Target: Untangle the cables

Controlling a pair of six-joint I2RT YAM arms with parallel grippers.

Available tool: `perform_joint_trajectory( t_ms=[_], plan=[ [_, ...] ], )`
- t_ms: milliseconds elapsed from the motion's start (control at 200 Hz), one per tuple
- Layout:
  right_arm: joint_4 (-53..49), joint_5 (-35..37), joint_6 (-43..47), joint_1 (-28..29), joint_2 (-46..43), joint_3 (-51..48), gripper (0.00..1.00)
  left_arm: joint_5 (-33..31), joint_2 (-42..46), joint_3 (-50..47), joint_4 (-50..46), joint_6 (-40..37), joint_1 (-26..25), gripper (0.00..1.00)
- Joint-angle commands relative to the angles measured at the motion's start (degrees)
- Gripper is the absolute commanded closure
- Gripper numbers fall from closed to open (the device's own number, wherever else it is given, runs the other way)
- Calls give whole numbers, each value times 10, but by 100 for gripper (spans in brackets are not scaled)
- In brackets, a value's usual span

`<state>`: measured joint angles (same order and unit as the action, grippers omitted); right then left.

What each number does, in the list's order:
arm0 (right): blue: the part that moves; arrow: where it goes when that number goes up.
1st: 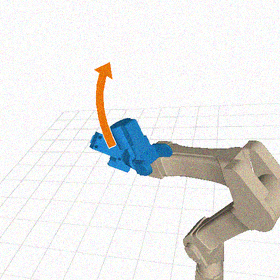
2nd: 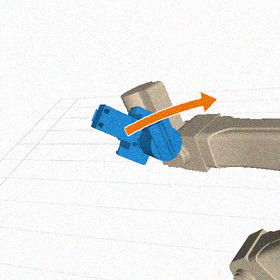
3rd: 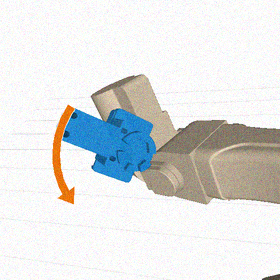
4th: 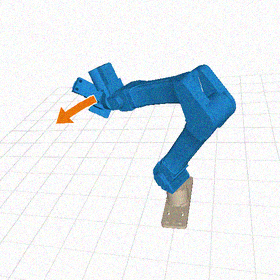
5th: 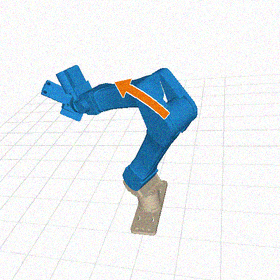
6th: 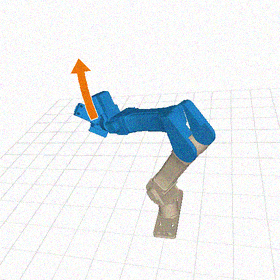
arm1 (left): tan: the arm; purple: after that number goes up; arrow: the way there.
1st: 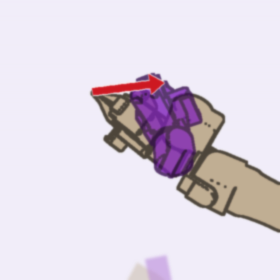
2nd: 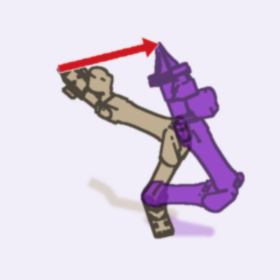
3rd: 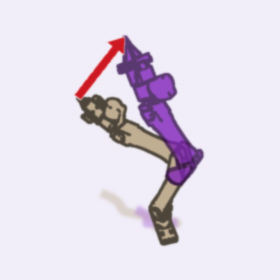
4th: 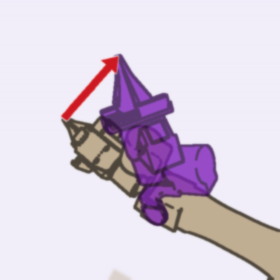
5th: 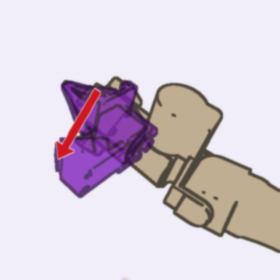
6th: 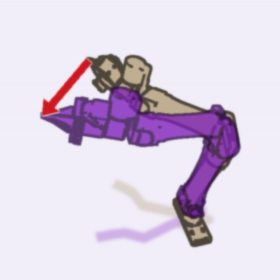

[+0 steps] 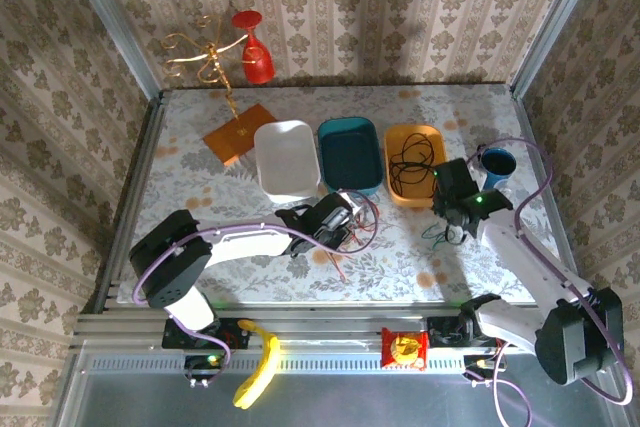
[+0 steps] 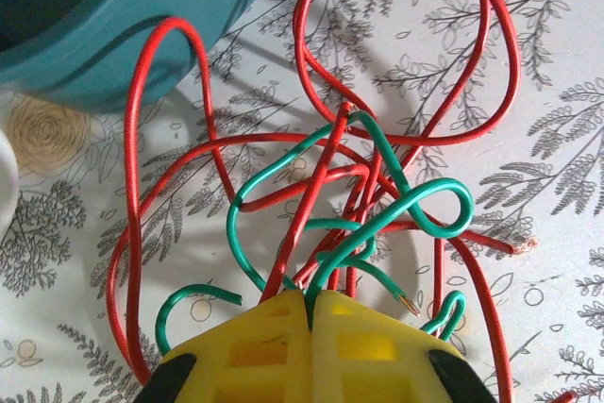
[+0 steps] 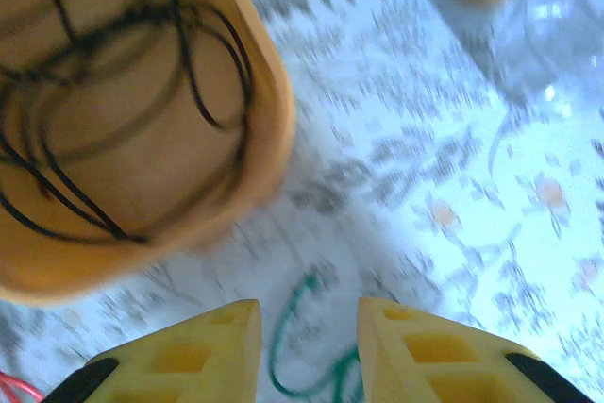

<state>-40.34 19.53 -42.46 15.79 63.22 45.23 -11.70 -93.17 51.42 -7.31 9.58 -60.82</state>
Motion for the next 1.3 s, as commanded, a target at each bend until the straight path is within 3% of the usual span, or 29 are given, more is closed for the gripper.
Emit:
perform_joint_trajectory(
  t_ms=[0,70,195,320,825,1045,1195,1295],
  plan=[
    [-76,-46,-14,2,-18,-41,66,20,-7,20,12,-28,-10,68],
    [-61,-66,-23,-5,-19,-70,66,29,-9,29,13,-37,-12,50],
    [-44,-85,-17,-17,3,-73,66,25,-5,47,14,-41,-13,34],
    [-29,-120,7,-17,27,-70,67,15,9,56,20,-50,-13,27],
    [32,-150,39,-18,85,-98,73,27,-2,62,48,-43,-4,26],
    [46,-162,48,-18,86,-99,97,27,5,55,51,-37,-4,26],
    [9,-175,64,-18,58,-84,100,36,5,55,54,-34,-4,26],
    [-21,-233,91,-18,26,-67,100,44,0,64,54,-41,-6,25]
  ],
)
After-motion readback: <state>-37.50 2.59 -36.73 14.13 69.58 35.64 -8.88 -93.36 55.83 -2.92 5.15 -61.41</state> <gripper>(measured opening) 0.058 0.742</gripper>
